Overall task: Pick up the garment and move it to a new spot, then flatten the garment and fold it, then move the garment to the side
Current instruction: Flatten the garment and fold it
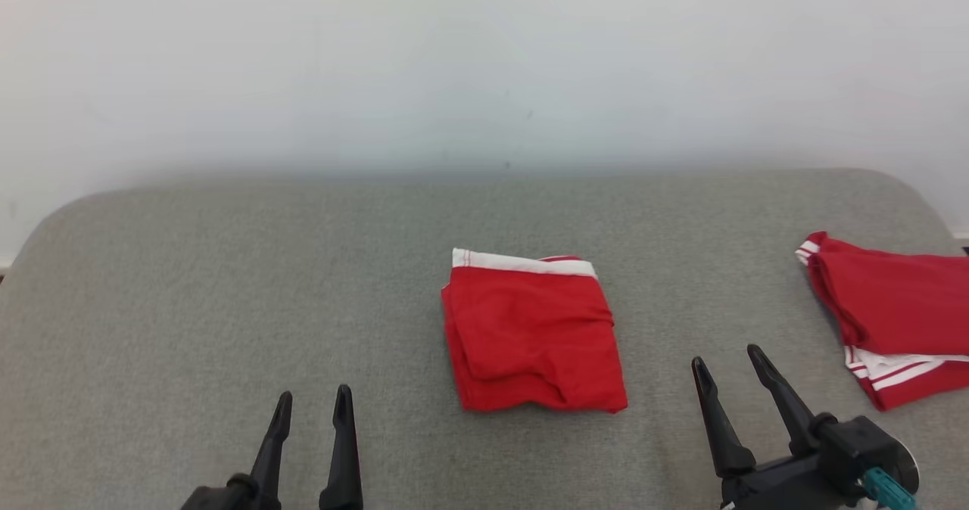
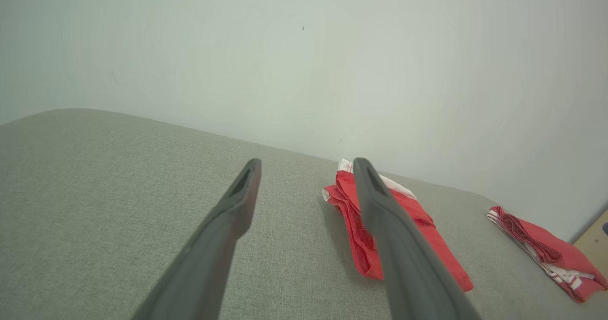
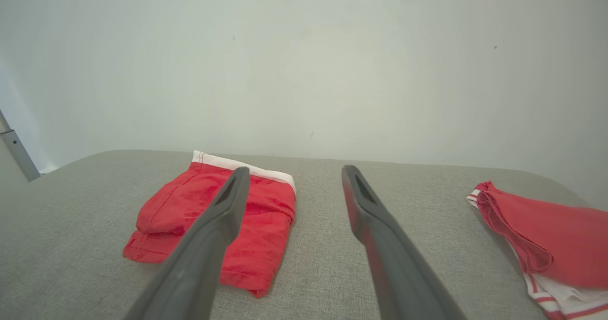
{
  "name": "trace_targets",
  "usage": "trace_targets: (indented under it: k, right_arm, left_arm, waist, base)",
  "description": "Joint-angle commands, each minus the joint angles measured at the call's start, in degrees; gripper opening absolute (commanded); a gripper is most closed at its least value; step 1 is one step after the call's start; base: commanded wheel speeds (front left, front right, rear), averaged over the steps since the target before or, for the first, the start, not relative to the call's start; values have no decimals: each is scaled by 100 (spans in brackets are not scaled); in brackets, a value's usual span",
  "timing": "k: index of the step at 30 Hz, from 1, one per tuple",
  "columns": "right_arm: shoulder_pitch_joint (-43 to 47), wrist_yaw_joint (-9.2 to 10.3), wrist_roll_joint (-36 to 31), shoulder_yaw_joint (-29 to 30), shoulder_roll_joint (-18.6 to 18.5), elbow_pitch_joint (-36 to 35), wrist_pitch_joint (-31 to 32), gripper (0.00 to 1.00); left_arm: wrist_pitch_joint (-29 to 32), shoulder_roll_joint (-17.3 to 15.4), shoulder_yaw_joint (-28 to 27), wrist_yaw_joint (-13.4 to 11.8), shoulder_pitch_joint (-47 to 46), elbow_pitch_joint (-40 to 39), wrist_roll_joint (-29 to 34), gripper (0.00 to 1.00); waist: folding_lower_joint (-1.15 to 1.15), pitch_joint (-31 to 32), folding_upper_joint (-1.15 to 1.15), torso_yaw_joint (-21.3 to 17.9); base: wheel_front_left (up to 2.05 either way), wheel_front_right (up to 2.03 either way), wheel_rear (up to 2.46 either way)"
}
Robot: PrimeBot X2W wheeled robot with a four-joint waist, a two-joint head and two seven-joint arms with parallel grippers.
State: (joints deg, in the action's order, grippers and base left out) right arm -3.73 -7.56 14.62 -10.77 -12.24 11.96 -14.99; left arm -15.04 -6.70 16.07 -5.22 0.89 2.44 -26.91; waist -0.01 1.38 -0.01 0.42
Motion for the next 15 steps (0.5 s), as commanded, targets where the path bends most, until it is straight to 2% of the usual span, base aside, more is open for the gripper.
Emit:
trace_targets:
  k: [1,3,15]
  right_arm:
    - [107,15,0,41,42,-62,-22,100]
    - [244,15,12,91,70,-135,-22,100]
    - [689,15,33,271,117,-280,-22,100]
  left_arm:
    - [-14,-9,-38,62,118,35,112,100]
    - [-14,-71,-57,125,198,109,331,100]
    - [-14,120,-554,370,592,408,953,100]
  waist:
    - [1,188,1,-179]
    - [1,244,1,-222]
    - [1,460,1,-294]
  base:
    - [0,0,0]
    - [0,0,0]
    - [0,0,0]
